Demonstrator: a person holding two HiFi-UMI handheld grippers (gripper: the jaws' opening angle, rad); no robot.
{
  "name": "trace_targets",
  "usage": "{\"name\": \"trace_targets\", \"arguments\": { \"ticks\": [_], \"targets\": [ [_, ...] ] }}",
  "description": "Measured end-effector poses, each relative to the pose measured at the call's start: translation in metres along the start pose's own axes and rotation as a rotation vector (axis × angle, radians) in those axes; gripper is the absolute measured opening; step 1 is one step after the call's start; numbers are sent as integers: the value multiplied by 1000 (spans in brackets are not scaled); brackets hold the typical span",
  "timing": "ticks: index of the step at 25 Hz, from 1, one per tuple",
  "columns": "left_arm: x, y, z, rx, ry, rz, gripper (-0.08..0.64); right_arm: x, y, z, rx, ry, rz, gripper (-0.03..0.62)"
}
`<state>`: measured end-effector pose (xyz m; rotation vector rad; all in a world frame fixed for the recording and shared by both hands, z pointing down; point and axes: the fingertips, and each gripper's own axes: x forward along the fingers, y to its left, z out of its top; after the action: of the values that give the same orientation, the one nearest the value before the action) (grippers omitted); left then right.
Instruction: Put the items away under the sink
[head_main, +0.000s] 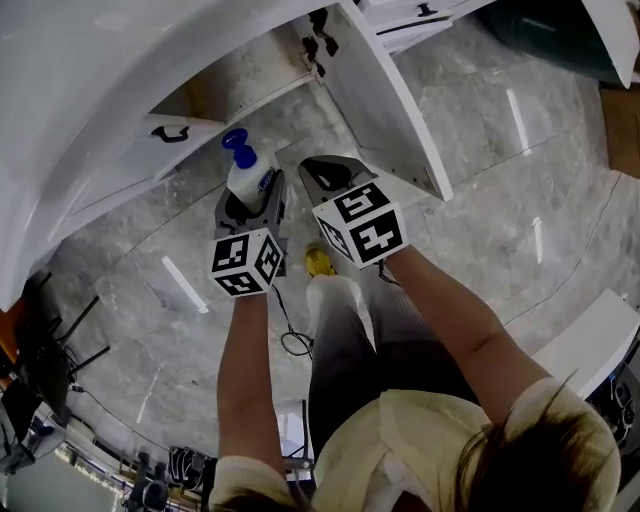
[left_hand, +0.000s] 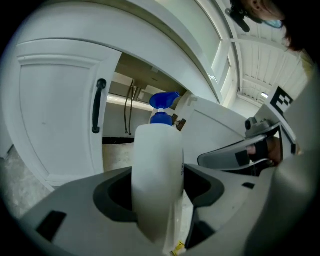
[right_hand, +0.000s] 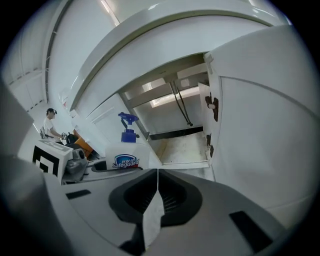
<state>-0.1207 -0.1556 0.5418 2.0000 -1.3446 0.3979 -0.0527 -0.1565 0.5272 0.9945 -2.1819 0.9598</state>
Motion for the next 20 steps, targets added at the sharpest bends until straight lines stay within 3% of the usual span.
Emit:
{"name": "trace_targets", "arguments": {
  "ticks": [11,20],
  "targets": [
    [71,21,-5,20,12,-2,301,37,-36,-16,25,4,-27,28],
    [109,32,-13,32,-1,27,301,54,-52,-42,51,32,-3,28]
  ]
}}
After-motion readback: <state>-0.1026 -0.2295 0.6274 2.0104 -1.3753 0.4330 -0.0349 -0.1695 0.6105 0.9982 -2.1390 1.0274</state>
